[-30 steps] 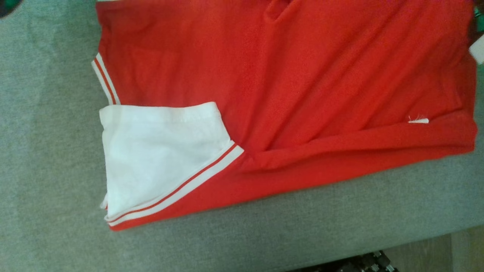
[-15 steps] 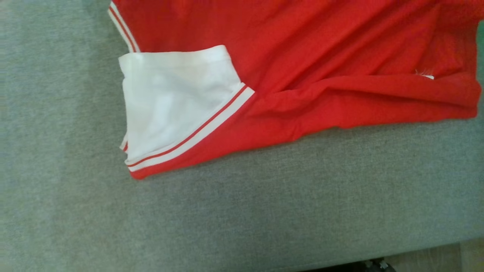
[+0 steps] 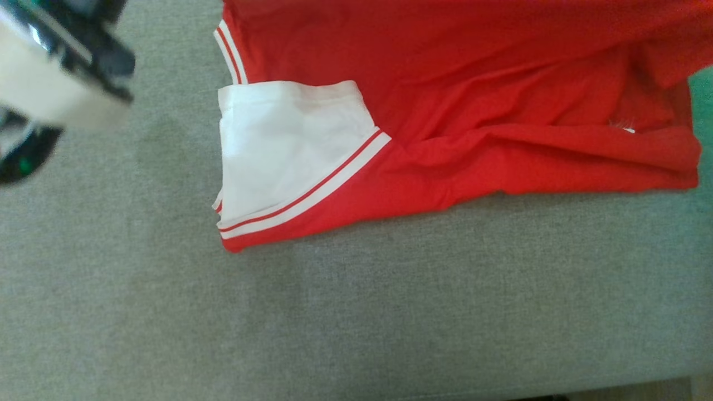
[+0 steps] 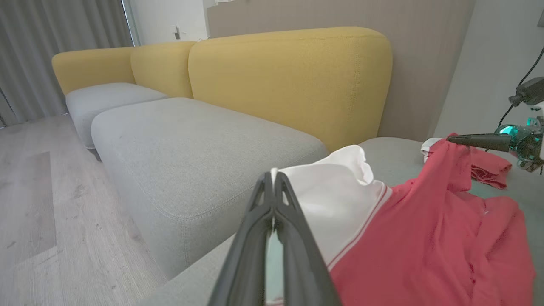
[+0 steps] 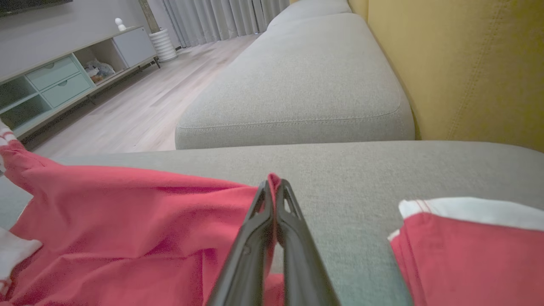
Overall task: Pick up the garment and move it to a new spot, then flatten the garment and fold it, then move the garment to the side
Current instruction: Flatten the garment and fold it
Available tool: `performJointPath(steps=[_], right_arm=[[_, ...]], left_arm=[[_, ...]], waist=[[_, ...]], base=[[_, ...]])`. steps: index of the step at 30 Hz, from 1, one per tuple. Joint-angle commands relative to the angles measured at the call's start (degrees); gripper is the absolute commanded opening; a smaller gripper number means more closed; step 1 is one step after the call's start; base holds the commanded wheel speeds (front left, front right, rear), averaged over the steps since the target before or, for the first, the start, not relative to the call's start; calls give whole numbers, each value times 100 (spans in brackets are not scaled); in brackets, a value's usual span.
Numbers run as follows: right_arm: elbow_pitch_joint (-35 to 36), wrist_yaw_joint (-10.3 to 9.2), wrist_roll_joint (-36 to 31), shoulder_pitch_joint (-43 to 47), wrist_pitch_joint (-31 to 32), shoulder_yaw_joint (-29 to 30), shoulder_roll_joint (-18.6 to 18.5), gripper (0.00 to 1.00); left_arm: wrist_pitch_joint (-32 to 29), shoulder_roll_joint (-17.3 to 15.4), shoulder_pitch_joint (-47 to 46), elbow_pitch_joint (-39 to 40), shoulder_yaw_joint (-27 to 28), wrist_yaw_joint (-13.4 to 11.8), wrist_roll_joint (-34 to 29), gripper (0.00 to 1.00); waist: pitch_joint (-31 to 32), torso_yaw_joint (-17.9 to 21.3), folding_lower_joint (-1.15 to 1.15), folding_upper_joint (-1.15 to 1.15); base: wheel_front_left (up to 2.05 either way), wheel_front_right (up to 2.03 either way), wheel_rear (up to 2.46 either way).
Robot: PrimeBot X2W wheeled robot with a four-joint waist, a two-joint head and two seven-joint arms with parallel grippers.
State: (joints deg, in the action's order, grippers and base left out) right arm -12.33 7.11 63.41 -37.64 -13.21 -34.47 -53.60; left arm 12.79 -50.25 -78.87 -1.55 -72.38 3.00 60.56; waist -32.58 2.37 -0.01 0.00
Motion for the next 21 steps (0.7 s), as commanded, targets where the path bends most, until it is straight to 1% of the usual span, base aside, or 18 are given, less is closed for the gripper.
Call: performJointPath(steps=[1,4,8,11,13,14,15,16,17,18,20,21], right_arm=[[108,37,-51,429,-104,136,-340,0],[129,37,-97,815,-140,336,-323,0],[178,37,-147,1292,-160,597,-221,0],[262,37,-190,1601,-167,772,-122,0],[309,37,-242,1763,-170,876,-57,0],[330,37,-264,1837,-171,917,-19,2],[342,37,-273,1908,-171,963,28,20],[352,37,-281,1979,-172,1011,76,44],[348,37,-280,2050,-173,1074,126,100],[332,37,-275,2120,-174,1183,188,100],[368,37,-233,2323,-176,1439,346,100],[395,37,-233,2451,-176,1600,437,100]], left_arm=[[88,-418,84,353,309,-151,86,0],[150,-717,538,903,298,-393,165,0],[191,-1002,1103,1458,248,-719,160,0],[205,-1064,1489,1731,188,-950,58,0],[211,-1032,1737,1834,147,-1072,-22,0],[213,-995,1861,1867,133,-1131,-64,0],[215,-944,1986,1881,127,-1188,-90,0],[216,-862,2106,1891,169,-1252,-107,0],[217,-761,2232,1892,249,-1320,-138,27],[218,-645,2370,1880,357,-1393,-190,100],[218,-380,2694,1847,662,-1574,-374,100],[219,-250,2880,1816,844,-1709,-531,100]], waist=[[68,-31,1,0],[129,-66,1,0],[169,-96,1,0],[154,-118,1,0],[133,-122,1,0],[124,-122,1,0],[118,-123,1,0],[117,-127,1,0],[125,-133,1,0],[146,-141,1,0],[218,-153,1,0],[260,-154,1,0]], base=[[0,0,0],[0,0,0],[0,0,0],[0,0,0],[0,0,0],[0,0,0],[0,0,0],[0,0,0],[0,0,0],[0,0,0],[0,0,0],[0,0,0]])
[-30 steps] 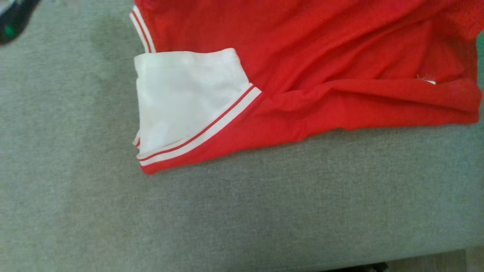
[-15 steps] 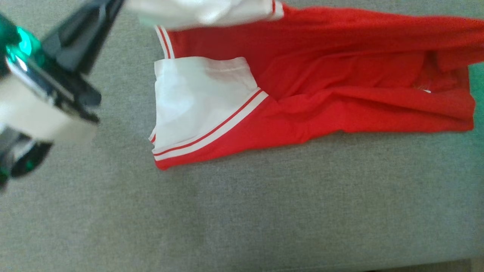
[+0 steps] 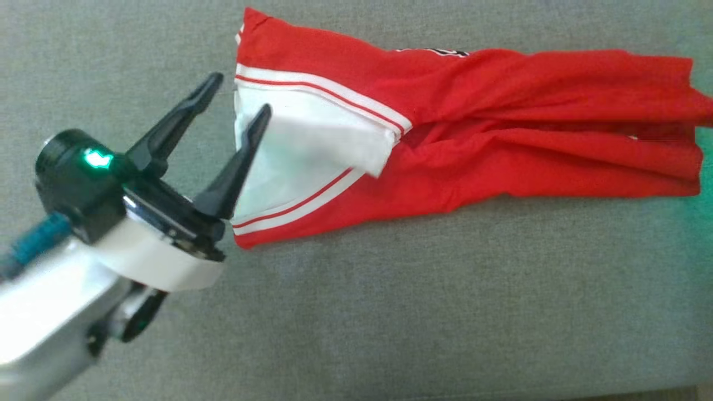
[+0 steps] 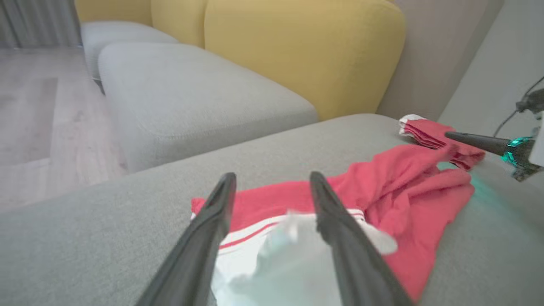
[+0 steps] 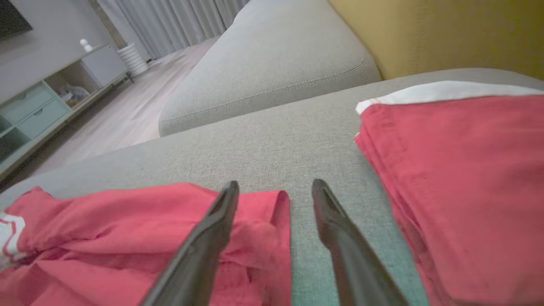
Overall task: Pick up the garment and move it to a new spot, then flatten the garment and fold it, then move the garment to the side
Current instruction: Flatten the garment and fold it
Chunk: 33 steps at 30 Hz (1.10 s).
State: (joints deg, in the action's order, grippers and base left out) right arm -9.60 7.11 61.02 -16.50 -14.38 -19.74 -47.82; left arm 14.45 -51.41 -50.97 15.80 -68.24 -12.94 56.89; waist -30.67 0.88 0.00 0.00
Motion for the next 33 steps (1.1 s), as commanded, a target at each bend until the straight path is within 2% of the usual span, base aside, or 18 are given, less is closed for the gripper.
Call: performJointPath(steps=[1,2,3,8,10,13,16,22,28,33], right_arm=[[170,37,-73,650,-60,435,55,100],[170,37,-73,650,-60,435,55,100],[200,37,-120,817,-61,578,165,100],[242,37,-499,1506,-61,1367,937,100],[230,37,-598,1646,-46,1607,1257,100],[122,37,-859,1629,126,1959,1579,100],[-44,37,-1232,1412,421,2287,1843,100],[-495,37,-1937,796,1168,2749,2164,100],[-941,37,-2484,603,2021,2976,2478,100],[-732,37,-2659,925,2470,3095,2877,100]], left_arm=[[53,143,500,0,782,-424,-611,100],[53,143,500,0,782,-424,-611,100],[53,311,723,-34,982,-596,-856,100],[54,1439,2094,-194,2286,-1432,-2119,100],[54,1909,2617,-220,2725,-1613,-2626,100],[54,2569,3237,-227,3197,-1727,-3352,100],[54,3157,3679,-191,3480,-1666,-3894,100],[54,3883,4098,-207,3707,-1176,-4559,100],[54,4281,4224,-280,4042,-695,-4814,100],[54,4488,4353,-271,4379,-428,-4951,100]], waist=[[172,-5,0,0],[172,-5,0,0],[229,-9,0,0],[593,-67,0,0],[720,-127,0,0],[877,-271,0,0],[995,-448,0,0],[1051,-760,0,0],[1034,-915,0,0],[1027,-902,0,0]], base=[[0,0,0],[0,0,0],[0,0,0],[0,0,0],[0,0,0],[0,0,0],[0,0,0],[0,0,0],[0,0,0],[0,0,0]])
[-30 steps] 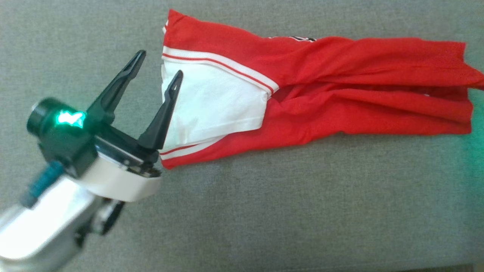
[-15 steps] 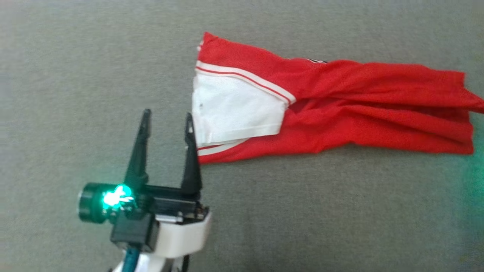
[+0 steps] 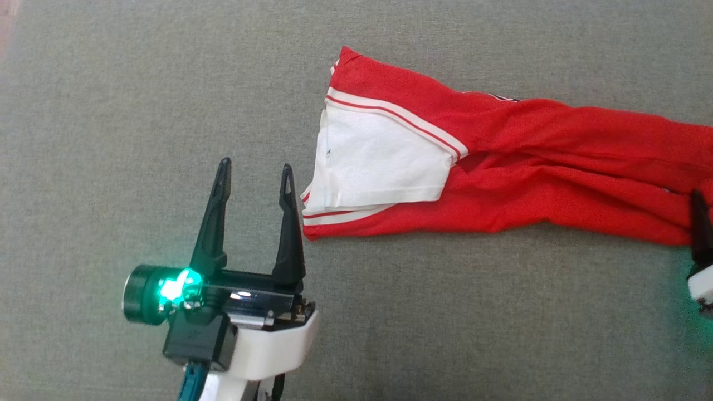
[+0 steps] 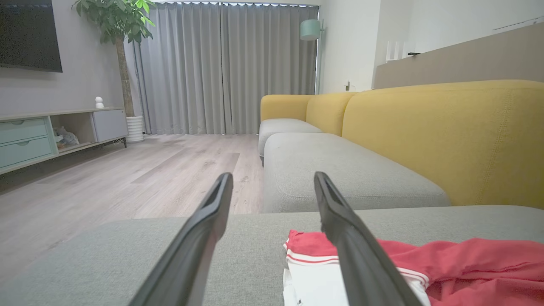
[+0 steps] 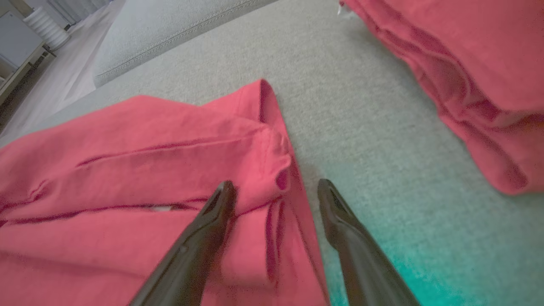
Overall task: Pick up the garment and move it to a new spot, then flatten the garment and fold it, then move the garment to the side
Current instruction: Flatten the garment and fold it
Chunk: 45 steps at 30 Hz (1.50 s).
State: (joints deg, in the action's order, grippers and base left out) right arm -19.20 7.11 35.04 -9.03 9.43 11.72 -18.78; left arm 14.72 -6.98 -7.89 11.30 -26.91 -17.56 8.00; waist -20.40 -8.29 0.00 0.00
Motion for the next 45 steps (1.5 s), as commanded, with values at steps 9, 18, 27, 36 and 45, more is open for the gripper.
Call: performJointPath(steps=[9,18,27,36,45], right_arm=[[617,37,-90,248,245,-69,229,0],[879,37,-325,-2,300,361,-553,0],[2259,37,365,-445,854,-64,-497,0],[3214,37,490,-718,1193,-1677,515,0],[1870,37,169,-1192,955,-3179,1345,0]], left_arm=[[28,277,126,189,557,412,-245,100],[28,352,180,157,760,636,-312,100],[28,394,226,41,818,819,-297,100],[28,408,271,-43,707,851,-105,100],[28,409,229,-20,543,752,98,100]], waist=[[8,147,0,0],[101,320,0,0],[264,354,0,0],[456,133,0,0],[446,-285,0,0]], base=[[0,0,0],[0,0,0],[0,0,0],[0,0,0],[0,0,0]])
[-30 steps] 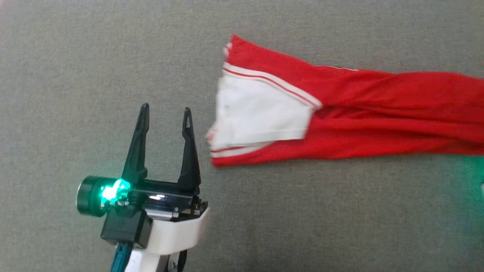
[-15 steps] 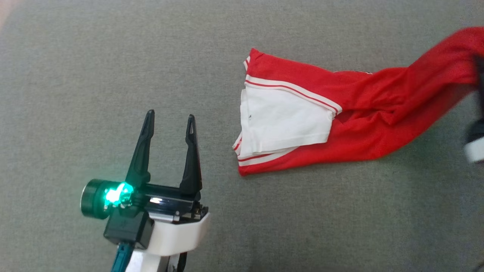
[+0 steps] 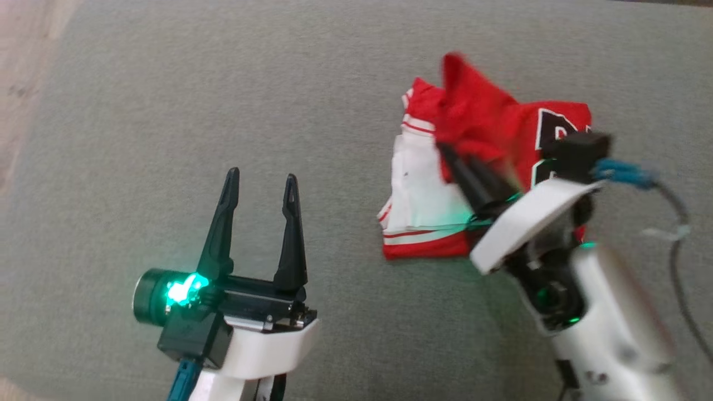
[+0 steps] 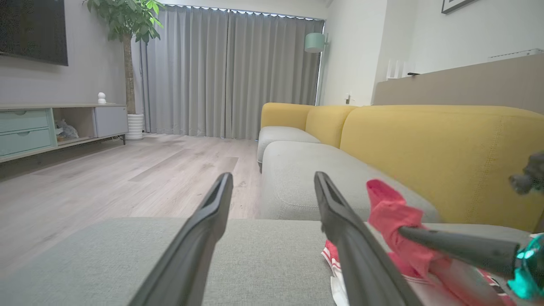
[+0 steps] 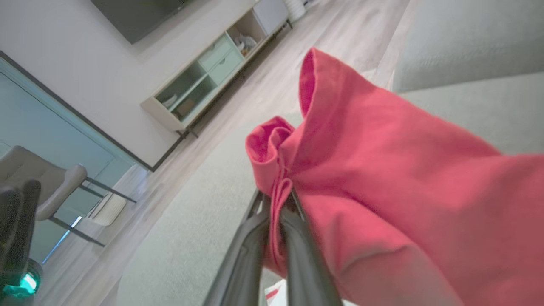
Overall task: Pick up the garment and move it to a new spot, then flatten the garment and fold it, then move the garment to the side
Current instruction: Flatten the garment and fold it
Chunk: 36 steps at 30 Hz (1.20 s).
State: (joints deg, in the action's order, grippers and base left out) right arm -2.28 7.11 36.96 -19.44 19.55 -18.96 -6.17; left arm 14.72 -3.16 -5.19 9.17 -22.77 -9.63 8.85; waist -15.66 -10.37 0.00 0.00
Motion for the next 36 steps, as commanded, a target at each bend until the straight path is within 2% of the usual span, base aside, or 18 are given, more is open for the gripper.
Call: performJointPath(steps=[1,2,3,6,9,12,13,14,17,20,22,24,26,28,32,36], right_arm=[[0,37,-31,-189,-126,-194,139,0],[-148,37,-4,-227,-204,-279,186,31],[-287,37,50,-248,-288,-317,225,100],[-448,37,246,-289,-490,-431,287,100],[-221,37,267,-318,-666,-418,176,100],[219,37,234,-188,-879,-159,-242,100],[219,37,234,-188,-879,-159,-242,100],[546,37,42,-49,-1155,50,-672,100],[833,37,1,342,-1654,475,-1134,100],[832,37,-167,797,-2276,827,-1513,100],[686,37,-326,1133,-2732,982,-1619,100],[447,37,-492,1487,-3144,1100,-1594,100],[57,37,-840,1990,-3403,1182,-1378,100],[-193,37,-998,2267,-3445,1213,-1158,100],[-205,37,-1312,2644,-3452,1307,-699,100],[-165,37,-1535,2729,-3453,1297,-506,100]], left_arm=[[28,27,-49,190,110,-55,31,100],[28,27,-58,190,92,-79,53,100],[28,27,-67,189,77,-106,74,100],[28,27,-65,180,65,-191,124,100],[28,28,-25,183,110,-237,182,100],[28,28,48,162,226,-246,213,100],[28,28,48,162,226,-246,213,100],[28,28,104,167,327,-260,289,100],[28,28,198,114,492,-251,274,100],[28,28,310,68,621,-225,299,100],[28,28,416,9,688,-188,288,100],[28,28,544,-68,757,-140,282,100],[28,28,786,-207,854,-47,292,100],[28,28,957,-291,910,18,280,100],[28,28,1221,-372,1010,79,278,100],[28,28,1318,-364,1089,98,279,100]], waist=[[-44,-125,0,0],[-59,-176,0,0],[-68,-221,0,0],[-65,-292,0,0],[-31,-277,0,0],[78,-164,0,0],[78,-164,0,0],[173,-57,0,0],[352,142,0,0],[580,313,0,0],[758,406,0,0],[947,482,0,0],[1217,579,0,0],[1377,638,0,0],[1533,743,0,0],[1543,821,0,0]], base=[[0,0,0],[0,0,0],[0,0,0],[0,0,0],[0,0,0],[0,0,0],[0,0,0],[0,0,0],[0,0,0],[0,0,0],[0,0,0],[0,0,0],[0,0,0],[0,0,0],[0,0,0],[0,0,0]])
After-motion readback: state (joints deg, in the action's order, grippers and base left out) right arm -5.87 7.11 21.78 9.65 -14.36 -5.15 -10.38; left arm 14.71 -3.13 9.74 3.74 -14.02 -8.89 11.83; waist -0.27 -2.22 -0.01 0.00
